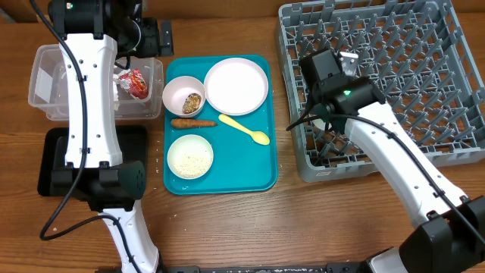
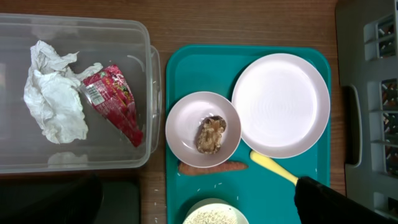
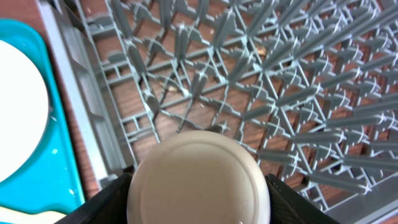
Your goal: Sort waste into correct bins and load items into the dishwasher
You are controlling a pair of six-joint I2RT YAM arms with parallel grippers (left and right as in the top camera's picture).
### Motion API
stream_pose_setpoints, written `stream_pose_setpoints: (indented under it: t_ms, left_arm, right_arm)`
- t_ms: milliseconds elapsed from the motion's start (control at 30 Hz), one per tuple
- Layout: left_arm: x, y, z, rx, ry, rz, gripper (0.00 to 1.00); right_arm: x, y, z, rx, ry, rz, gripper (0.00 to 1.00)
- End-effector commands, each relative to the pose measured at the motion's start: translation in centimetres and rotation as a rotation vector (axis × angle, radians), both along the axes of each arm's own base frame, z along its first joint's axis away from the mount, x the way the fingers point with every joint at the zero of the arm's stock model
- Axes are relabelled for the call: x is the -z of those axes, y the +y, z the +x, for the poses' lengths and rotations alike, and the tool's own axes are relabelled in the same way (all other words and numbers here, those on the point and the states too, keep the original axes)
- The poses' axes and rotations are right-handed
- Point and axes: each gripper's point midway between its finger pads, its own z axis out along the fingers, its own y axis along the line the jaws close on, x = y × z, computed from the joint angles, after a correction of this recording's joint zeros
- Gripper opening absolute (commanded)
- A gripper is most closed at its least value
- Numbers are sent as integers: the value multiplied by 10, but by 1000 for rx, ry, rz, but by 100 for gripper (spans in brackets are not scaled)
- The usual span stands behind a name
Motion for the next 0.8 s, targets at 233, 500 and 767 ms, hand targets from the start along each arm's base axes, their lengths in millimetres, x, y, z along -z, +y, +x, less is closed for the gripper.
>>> stream_pose_setpoints:
  t_ms: [233,500,767]
  left_arm:
    - [-8,-2,1,1,-27,6,100]
    - [-8,-2,1,1,-27,5,100]
    - [-8,-2,1,1,-27,6,100]
  right_arm:
    - [15,-2,-12,2,15,1,37]
    - [8,4,-8,-8,-9,36,73]
    - [-65,16,-2,-80,-166,130,77]
